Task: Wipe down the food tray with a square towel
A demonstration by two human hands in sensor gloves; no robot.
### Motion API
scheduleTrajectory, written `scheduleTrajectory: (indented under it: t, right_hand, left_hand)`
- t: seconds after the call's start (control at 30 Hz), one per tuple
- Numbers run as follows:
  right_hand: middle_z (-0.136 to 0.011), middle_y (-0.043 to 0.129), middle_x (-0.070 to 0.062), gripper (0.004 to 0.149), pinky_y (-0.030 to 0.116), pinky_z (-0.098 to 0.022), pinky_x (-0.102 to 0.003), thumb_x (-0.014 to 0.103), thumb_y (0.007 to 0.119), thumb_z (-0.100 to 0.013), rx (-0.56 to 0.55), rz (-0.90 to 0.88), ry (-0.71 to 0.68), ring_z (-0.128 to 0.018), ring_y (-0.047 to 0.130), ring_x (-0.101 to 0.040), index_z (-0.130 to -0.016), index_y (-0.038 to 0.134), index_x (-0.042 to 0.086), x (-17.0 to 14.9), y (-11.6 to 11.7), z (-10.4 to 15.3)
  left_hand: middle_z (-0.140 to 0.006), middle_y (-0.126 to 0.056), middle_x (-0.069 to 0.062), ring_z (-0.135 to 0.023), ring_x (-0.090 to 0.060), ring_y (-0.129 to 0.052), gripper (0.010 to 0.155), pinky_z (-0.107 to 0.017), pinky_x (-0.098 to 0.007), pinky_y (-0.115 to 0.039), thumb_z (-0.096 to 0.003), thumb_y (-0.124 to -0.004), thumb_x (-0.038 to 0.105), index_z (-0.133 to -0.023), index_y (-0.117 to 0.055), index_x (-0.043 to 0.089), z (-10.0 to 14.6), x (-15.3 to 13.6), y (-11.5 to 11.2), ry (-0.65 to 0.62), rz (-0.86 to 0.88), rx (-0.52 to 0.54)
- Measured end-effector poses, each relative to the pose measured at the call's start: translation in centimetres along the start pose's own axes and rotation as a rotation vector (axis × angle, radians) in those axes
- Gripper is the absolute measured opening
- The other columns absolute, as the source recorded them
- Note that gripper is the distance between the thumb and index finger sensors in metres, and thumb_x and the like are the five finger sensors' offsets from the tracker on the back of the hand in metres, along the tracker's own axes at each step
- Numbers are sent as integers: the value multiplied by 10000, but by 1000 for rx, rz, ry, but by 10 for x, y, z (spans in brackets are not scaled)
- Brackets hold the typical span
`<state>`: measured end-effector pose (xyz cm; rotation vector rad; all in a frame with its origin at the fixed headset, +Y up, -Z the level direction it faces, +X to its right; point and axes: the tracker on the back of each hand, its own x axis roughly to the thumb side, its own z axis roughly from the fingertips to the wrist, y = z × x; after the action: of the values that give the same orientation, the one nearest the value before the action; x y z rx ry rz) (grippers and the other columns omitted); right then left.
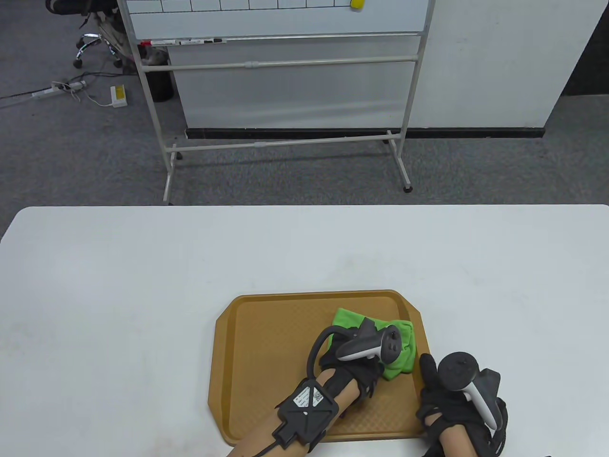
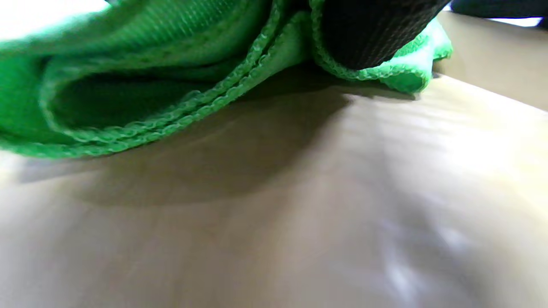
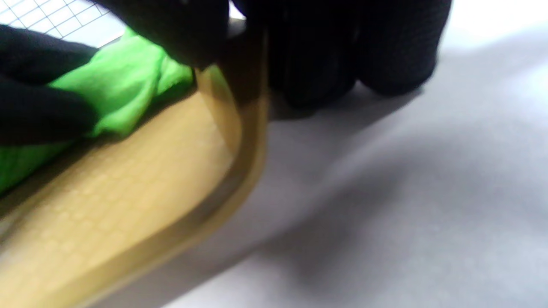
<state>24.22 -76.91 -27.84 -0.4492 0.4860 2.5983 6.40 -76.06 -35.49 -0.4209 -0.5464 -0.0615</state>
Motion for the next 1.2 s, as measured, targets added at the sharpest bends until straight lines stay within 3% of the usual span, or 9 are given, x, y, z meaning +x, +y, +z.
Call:
scheduleTrajectory:
  t: [0.33,0.47,0.73,0.93,1.03,1.2]
  right_hand:
    - [-1025,669,-66,675,756,-511,-477,334,691,-470,-4,8,-2,-649,862,-290,-1050,352,393,0,1,1]
    - [-1026,664,-67,675,754,-512,-476,337,690,-471,-4,11,-3,-650,859,-290,-1050,348,393,0,1,1]
    - [-1029,656,-68,676,752,-514,-476,340,689,-473,0,15,-3,-652,856,-289,-1051,342,394,0,1,1]
    - [-1030,654,-68,679,750,-516,-476,342,689,-474,2,15,-1,-655,854,-289,-1051,335,398,0,1,1]
    - [-1031,652,-66,677,749,-517,-476,343,689,-475,2,14,1,-656,853,-289,-1051,337,395,0,1,1]
    - [-1031,652,-66,681,748,-518,-476,344,695,-474,2,14,3,-657,851,-290,-1051,337,394,0,1,1]
  left_hand:
    - [-1122,-457,-53,-845,-343,-665,648,-669,-540,-585,-515,-719,512,-1097,-489,346,50,34,-20,-147,-59,-27]
    - [-1117,-469,-36,-839,-313,-679,630,-671,-535,-590,-509,-721,515,-1084,-506,371,61,29,-25,-143,-70,-15]
    - [-1106,-511,-26,-846,-306,-707,595,-680,-555,-581,-510,-735,501,-1065,-564,375,95,-21,-30,-89,-12,-74]
    - [-1070,-666,-42,-882,-372,-778,546,-694,-603,-577,-503,-782,483,-1017,-694,325,127,-73,-26,40,-48,-159]
    - [-1051,-757,-44,-970,-414,-734,537,-715,-627,-535,-492,-803,488,-996,-750,308,137,-95,-23,100,-102,-206]
    - [-1107,-750,-4,-1081,-444,-523,545,-744,-644,-427,-495,-792,501,-1014,-733,345,137,-108,-20,180,-147,-201]
